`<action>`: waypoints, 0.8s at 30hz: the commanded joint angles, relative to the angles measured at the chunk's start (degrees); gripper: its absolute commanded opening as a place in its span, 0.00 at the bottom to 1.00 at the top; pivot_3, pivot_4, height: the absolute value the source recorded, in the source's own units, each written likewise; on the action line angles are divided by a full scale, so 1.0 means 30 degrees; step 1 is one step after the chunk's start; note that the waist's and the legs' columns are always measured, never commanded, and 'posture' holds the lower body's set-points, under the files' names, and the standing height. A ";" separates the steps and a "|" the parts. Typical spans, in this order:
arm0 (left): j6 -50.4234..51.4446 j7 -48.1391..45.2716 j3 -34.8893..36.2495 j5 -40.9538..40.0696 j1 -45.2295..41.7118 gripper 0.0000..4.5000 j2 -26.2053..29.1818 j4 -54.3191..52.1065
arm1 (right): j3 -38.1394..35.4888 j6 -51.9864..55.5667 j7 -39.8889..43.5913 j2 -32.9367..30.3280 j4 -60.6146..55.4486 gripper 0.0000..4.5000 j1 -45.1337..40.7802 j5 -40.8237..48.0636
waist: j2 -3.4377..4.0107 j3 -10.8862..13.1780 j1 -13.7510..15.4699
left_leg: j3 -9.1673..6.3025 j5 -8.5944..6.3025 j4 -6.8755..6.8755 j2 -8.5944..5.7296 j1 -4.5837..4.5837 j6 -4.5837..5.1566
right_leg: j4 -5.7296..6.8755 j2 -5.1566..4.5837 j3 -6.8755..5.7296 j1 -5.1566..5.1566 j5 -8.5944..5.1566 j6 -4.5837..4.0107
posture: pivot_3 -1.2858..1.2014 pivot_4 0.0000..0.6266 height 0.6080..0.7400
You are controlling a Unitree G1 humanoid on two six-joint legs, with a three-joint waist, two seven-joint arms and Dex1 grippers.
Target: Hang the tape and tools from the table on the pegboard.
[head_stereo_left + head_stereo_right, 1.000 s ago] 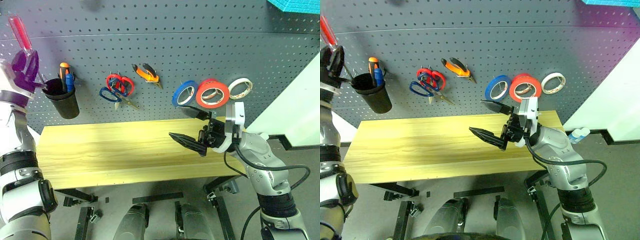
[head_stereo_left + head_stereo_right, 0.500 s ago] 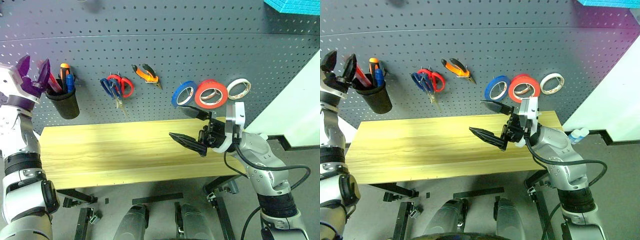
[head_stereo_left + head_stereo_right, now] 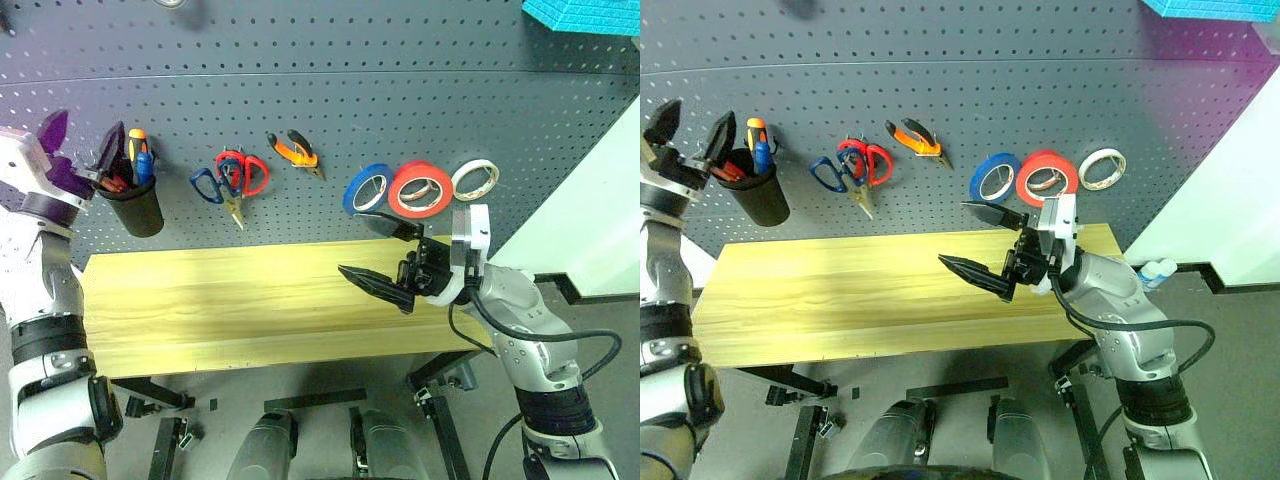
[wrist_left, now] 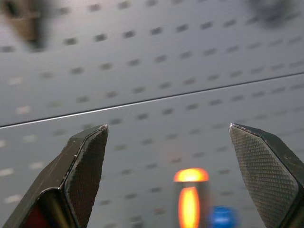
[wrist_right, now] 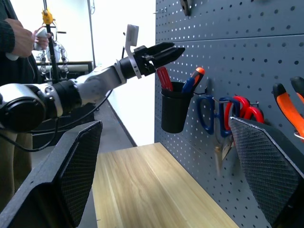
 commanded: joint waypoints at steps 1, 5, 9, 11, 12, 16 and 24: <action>0.2264 -0.0460 -0.0505 -0.1261 0.1283 0.95 0.0021 -0.4233 | -0.0536 -0.0331 -0.0022 -0.0252 -0.0536 1.00 0.0080 -0.0041 | 0.0016 -0.0009 -0.0008 | -0.0001 0.0000 -0.0002 0.0001 0.0002 0.0000 | -0.0002 -0.0002 0.0002 0.0001 0.0000 0.0000 | 0.52 0.15 1.00; 0.3493 -0.0612 -0.1736 -0.0580 0.3343 0.95 0.0005 -0.7209 | -0.0599 -0.0466 -0.0035 -0.0439 -0.0304 1.00 0.0298 -0.0432 | 0.0056 -0.0032 0.0028 | -0.0002 -0.0002 -0.0020 0.0005 0.0073 -0.0001 | -0.0012 -0.0012 0.0008 0.0064 -0.0002 -0.0005 | 0.52 0.16 1.00; 0.3518 -0.0484 -0.2612 0.0647 0.5240 0.95 -0.0215 -0.8372 | -0.0415 -0.1307 -0.0727 -0.0494 0.0616 1.00 0.0702 -0.2259 | 0.0090 -0.0051 0.0054 | 0.0009 -0.0004 -0.0069 0.0022 0.0171 -0.0001 | -0.0082 -0.0001 0.0012 0.0165 -0.0009 -0.0015 | 0.52 0.16 1.00; 0.3256 -0.0374 -0.2692 0.1101 0.5777 0.95 -0.0406 -0.8055 | -0.0393 -0.1864 -0.0977 -0.0336 0.1180 1.00 0.0909 -0.2926 | 0.0095 -0.0054 0.0083 | 0.0012 -0.0004 -0.0081 0.0030 0.0193 -0.0001 | -0.0112 0.0002 0.0015 0.0192 -0.0016 -0.0025 | 0.52 0.16 1.00; 0.3123 -0.0339 -0.2655 0.1252 0.5992 0.95 -0.0530 -0.7824 | -0.0422 -0.2129 -0.0998 -0.0239 0.1434 1.00 0.1078 -0.3093 | 0.0095 -0.0054 0.0110 | 0.0010 -0.0004 -0.0082 0.0035 0.0192 -0.0001 | -0.0119 0.0007 0.0015 0.0192 -0.0027 -0.0045 | 0.52 0.16 1.00; 0.2368 -0.0522 -0.2528 0.1976 0.6945 0.95 -0.0814 -0.6492 | -0.0434 -0.3030 -0.0647 -0.0178 0.2002 1.00 0.2279 -0.3424 | 0.0136 -0.0081 0.0168 | 0.0010 -0.0005 -0.0098 0.0035 0.0192 0.0001 | -0.0150 0.0005 0.0015 0.0202 -0.0015 -0.0022 | 0.52 0.16 1.00; -0.0022 -0.0542 -0.2638 0.3563 0.9199 0.95 -0.1199 -0.4938 | -0.1028 -0.4585 -0.0114 -0.0677 0.2157 1.00 0.5823 -0.3955 | 0.0187 -0.0137 0.0214 | 0.0016 -0.0006 -0.0206 0.0028 0.0200 0.0004 | -0.0193 -0.0018 0.0017 0.0178 -0.0012 -0.0016 | 0.53 0.16 1.00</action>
